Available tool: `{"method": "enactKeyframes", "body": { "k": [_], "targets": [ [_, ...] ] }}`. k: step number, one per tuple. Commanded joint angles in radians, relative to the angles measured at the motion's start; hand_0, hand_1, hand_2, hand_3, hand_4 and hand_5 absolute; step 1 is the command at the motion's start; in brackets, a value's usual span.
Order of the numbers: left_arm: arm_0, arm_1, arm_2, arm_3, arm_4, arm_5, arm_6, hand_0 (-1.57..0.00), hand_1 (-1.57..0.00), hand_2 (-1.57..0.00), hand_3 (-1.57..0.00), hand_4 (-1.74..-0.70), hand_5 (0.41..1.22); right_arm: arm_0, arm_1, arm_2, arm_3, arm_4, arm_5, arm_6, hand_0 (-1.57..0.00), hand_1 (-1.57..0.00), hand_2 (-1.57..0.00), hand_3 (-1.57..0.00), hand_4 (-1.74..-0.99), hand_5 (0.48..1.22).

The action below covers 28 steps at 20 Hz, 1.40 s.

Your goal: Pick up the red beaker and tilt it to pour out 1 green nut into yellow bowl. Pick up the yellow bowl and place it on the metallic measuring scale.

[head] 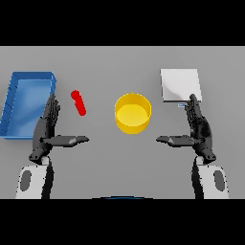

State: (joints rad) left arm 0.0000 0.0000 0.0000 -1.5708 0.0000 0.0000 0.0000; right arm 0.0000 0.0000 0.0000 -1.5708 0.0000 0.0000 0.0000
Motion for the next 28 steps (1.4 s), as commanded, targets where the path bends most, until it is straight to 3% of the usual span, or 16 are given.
{"method": "enactKeyframes", "body": {
  "k": [1,6,8,11,14,15,18,20,22,24,28],
  "targets": [
    [0.005,0.0,-0.001,-0.003,0.001,0.0,-0.003,0.0,0.0,0.0,0.0,-1.14,0.66,0.002,0.0,0.0,-0.001,-0.001,0.0,-0.001,0.0,0.0,0.0,0.0,-1.071,0.578],
    [0.062,0.006,-0.009,-0.051,0.009,-0.013,-0.024,0.0,0.0,0.0,0.0,-1.14,0.66,0.022,0.001,0.006,-0.013,-0.002,0.004,-0.015,0.0,0.0,0.0,0.0,-1.071,0.578],
    [0.146,0.052,-0.087,-0.156,-0.089,-0.028,-0.057,0.0,0.0,0.0,0.0,-1.14,0.66,0.075,-0.064,0.081,-0.096,0.187,-0.049,-0.113,0.0,0.0,0.0,0.0,-1.072,0.577],
    [0.19,0.073,-0.127,-0.232,-0.132,-0.035,-0.007,0.0,0.0,0.0,0.0,-1.14,0.66,0.118,-0.078,0.124,-0.14,0.273,-0.066,-0.117,0.0,0.0,0.0,0.0,-1.071,0.581],
    [0.194,0.077,-0.141,-0.258,-0.137,-0.042,0.055,0.0,0.0,0.0,0.0,-1.14,0.652,0.105,-0.074,0.129,-0.142,0.253,-0.042,-0.085,0.0,0.0,0.0,0.0,-1.118,0.6],
    [0.173,0.069,-0.148,-0.25,-0.147,-0.037,0.076,0.0,0.0,0.0,0.0,-1.14,0.65,0.12,-0.081,0.13,-0.15,0.249,-0.033,-0.1,0.0,0.0,0.0,0.0,-1.131,0.607],
    [0.108,0.069,-0.124,-0.16,-0.146,-0.033,0.092,0.0,0.0,0.0,0.0,-1.14,0.647,0.108,-0.081,0.121,-0.129,0.216,-0.009,-0.116,0.0,0.0,0.0,0.0,-1.18,0.627],
    [0.033,0.069,-0.1,-0.07,-0.134,-0.04,0.109,0.0,0.0,0.0,0.0,-1.16,0.645,0.088,-0.07,0.117,-0.133,0.204,-0.012,-0.092,0.0,0.0,0.0,0.0,-1.197,0.627],
    [-0.011,0.081,-0.072,0.007,-0.126,-0.044,0.051,0.0,0.0,0.0,0.0,-1.18,0.65,0.089,-0.081,0.108,-0.128,0.191,-0.002,-0.102,0.0,0.0,0.0,0.0,-1.215,0.628],
    [-0.087,0.086,-0.054,0.095,-0.129,-0.045,0.06,0.0,0.0,0.0,0.0,-1.18,0.644,0.103,-0.078,0.114,-0.133,0.188,0.007,-0.113,0.0,0.0,0.0,0.0,-1.22,0.626],
    [-0.19,0.085,-0.034,0.228,-0.134,-0.052,0.0,0.0,0.0,0.0,0.0,-1.18,0.637,0.097,-0.076,0.112,-0.145,0.185,0.003,-0.1,0.0,0.0,0.0,0.0,-1.227,0.625]
  ]
}}
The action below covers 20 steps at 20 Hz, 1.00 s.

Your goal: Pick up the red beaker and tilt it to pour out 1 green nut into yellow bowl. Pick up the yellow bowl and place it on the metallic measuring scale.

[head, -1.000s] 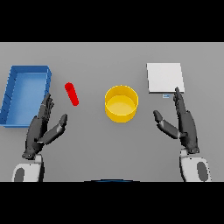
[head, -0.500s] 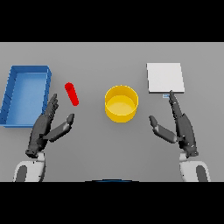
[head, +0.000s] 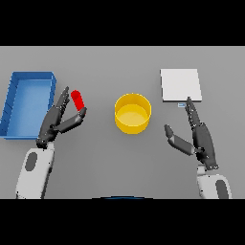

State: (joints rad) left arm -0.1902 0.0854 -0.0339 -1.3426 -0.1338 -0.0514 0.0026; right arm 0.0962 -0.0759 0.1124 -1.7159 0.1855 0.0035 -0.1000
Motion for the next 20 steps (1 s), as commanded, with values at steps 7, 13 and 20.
{"method": "enactKeyframes", "body": {
  "k": [7,13,20],
  "targets": [
    [-0.143,-0.005,0.01,0.159,-0.043,0.029,-0.017,0.0,0.0,0.0,0.0,-1.2,0.663,0.009,0.0,-0.008,0.006,-0.011,0.003,-0.01,0.0,0.0,0.0,0.0,-1.231,0.633],
    [-0.216,-0.032,0.037,0.281,-0.051,0.07,-0.064,0.0,0.0,0.0,0.0,-1.23,0.687,0.024,-0.006,-0.009,-0.018,-0.013,0.003,0.001,0.0,0.0,0.0,0.0,-1.242,0.642],
    [-0.28,-0.077,0.115,0.41,0.013,0.096,-0.195,-0.21,-0.23,-0.29,-0.25,-1.4,0.787,0.028,-0.004,-0.012,-0.017,-0.01,-0.003,0.003,0.0,0.0,0.0,0.0,-1.24,0.645]
  ]
}}
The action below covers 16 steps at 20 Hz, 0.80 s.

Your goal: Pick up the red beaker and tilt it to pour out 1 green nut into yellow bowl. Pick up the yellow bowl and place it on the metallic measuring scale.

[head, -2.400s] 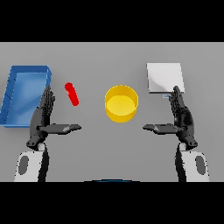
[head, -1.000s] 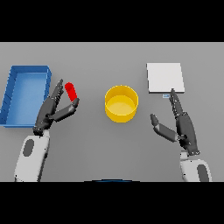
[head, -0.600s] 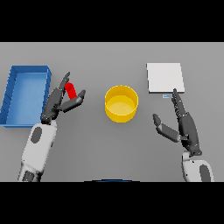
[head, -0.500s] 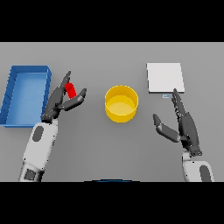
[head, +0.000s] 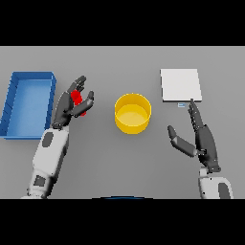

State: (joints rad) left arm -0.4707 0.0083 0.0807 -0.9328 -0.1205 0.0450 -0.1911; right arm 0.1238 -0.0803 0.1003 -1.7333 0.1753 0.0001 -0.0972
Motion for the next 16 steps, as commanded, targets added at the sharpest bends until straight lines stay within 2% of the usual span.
{"method": "enactKeyframes", "body": {
  "k": [1,3,5,7,10,12,16],
  "targets": [
    [-0.006,-0.009,0.003,0.009,-0.002,0.016,-0.008,-0.38,-0.41,-0.46,-0.52,-1.41,0.874,0.008,-0.005,0.0,-0.009,0.0,0.002,-0.005,0.0,0.0,0.0,0.0,-1.236,0.647],
    [-0.017,-0.003,-0.009,0.022,-0.047,0.067,0.018,-0.76,-0.78,-0.84,-0.88,-1.52,0.999,-0.001,-0.001,-0.003,-0.003,-0.008,0.003,0.008,0.0,0.0,0.0,0.0,-1.239,0.648],
    [-0.032,-0.007,-0.032,0.039,-0.088,0.091,-0.006,-1.05,-1.07,-1.11,-1.06,-1.59,1.079,0.008,-0.006,-0.005,-0.01,-0.009,0.005,0.011,0.0,0.0,0.0,0.0,-1.239,0.648],
    [-0.028,-0.009,-0.036,0.042,-0.078,0.081,-0.037,-1.24,-1.25,-1.27,-1.15,-1.64,1.13,-0.007,-0.004,-0.003,-0.007,-0.01,0.006,0.015,0.0,0.0,0.0,0.0,-1.242,0.65],
    [-0.026,-0.009,-0.04,0.027,-0.081,0.08,-0.006,-1.4,-1.41,-1.42,-1.36,-1.54,1.174,-0.008,0.004,-0.004,0.001,-0.023,0.013,0.008,0.0,0.0,0.0,0.0,-1.255,0.644],
    [-0.015,-0.013,-0.022,0.002,-0.031,0.045,-0.026,-1.46,-1.47,-1.47,-1.43,-1.61,1.165,-0.004,0.008,0.001,0.009,-0.008,0.005,0.002,0.0,0.0,0.0,0.0,-1.245,0.642],
    [-0.033,-0.007,-0.003,-0.065,0.047,-0.003,-0.019,-1.53,-1.53,-1.53,-1.52,-1.69,1.14,-0.007,-0.002,0.0,-0.006,-0.006,0.006,-0.001,0.0,0.0,0.0,0.0,-1.236,0.644]
  ]
}}
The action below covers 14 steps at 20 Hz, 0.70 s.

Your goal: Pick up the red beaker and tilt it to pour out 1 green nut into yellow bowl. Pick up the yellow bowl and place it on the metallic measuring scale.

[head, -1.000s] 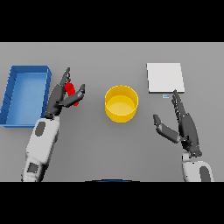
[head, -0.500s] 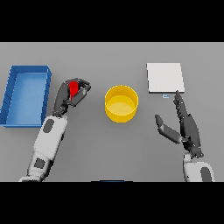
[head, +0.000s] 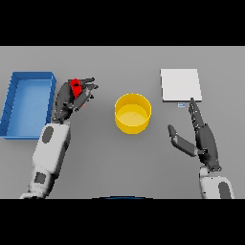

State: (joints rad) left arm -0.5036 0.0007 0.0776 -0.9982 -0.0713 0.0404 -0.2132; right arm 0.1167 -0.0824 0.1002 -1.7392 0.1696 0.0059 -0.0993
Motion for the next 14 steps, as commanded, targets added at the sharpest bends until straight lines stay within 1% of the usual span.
{"method": "enactKeyframes", "body": {
  "k": [1,2,4,6,7,9,10,12,13,14],
  "targets": [
    [-0.001,0.003,-0.007,-0.017,-0.001,0.002,0.023,-1.54,-1.54,-1.54,-1.53,-1.7,1.135,-0.001,-0.001,0.0,0.001,0.004,-0.003,0.005,0.0,0.0,0.0,0.0,-1.233,0.644],
    [0.003,0.009,-0.011,-0.035,-0.001,-0.004,0.046,-1.54,-1.54,-1.55,-1.54,-1.71,1.132,0.009,-0.006,0.001,-0.004,0.004,0.002,-0.006,0.0,0.0,0.0,0.0,-1.228,0.645],
    [-0.012,0.031,-0.03,-0.061,-0.026,-0.016,0.067,-1.55,-1.55,-1.55,-1.55,-1.72,1.131,0.006,-0.004,-0.002,0.004,0.004,0.0,-0.015,0.0,0.0,0.0,0.0,-1.226,0.65],
    [-0.026,0.042,-0.047,-0.07,-0.053,-0.019,0.086,-1.56,-1.56,-1.56,-1.55,-1.72,1.132,0.01,-0.009,0.003,0.013,0.022,-0.004,-0.047,0.0,0.0,0.0,0.0,-1.219,0.656],
    [-0.031,0.047,-0.053,-0.07,-0.066,-0.021,0.093,-1.56,-1.56,-1.56,-1.55,-1.72,1.133,0.018,-0.015,0.006,0.004,0.029,-0.004,-0.062,0.0,0.0,0.0,0.0,-1.219,0.659],
    [-0.046,0.053,-0.064,-0.066,-0.092,-0.024,0.105,-1.56,-1.56,-1.56,-1.55,-1.72,1.138,-0.004,-0.014,-0.002,0.02,0.032,-0.013,-0.038,0.0,0.0,0.0,0.0,-1.219,0.661],
    [-0.058,0.045,-0.072,-0.054,-0.106,-0.02,0.111,-1.56,-1.56,-1.56,-1.55,-1.72,1.139,0.008,-0.014,0.005,0.01,0.037,-0.01,-0.047,0.0,0.0,0.0,0.0,-1.219,0.661],
    [-0.062,0.074,-0.113,-0.079,-0.164,-0.025,0.118,-1.56,-1.56,-1.56,-1.56,-1.73,1.134,-0.002,-0.017,0.002,0.019,0.048,-0.02,-0.034,0.0,0.0,0.0,0.0,-1.21,0.664],
    [-0.076,0.087,-0.136,-0.084,-0.197,-0.028,0.145,-1.56,-1.56,-1.56,-1.56,-1.73,1.129,-0.003,-0.018,-0.002,0.022,0.042,-0.017,-0.033,0.0,0.0,0.0,0.0,-1.202,0.662],
    [-0.088,0.117,-0.159,-0.089,-0.233,-0.045,0.169,-1.56,-1.57,-1.57,-1.56,-1.73,1.124,0.006,-0.015,0.003,0.018,0.047,-0.018,-0.031,0.0,0.0,0.0,0.0,-1.199,0.658]
  ]
}}
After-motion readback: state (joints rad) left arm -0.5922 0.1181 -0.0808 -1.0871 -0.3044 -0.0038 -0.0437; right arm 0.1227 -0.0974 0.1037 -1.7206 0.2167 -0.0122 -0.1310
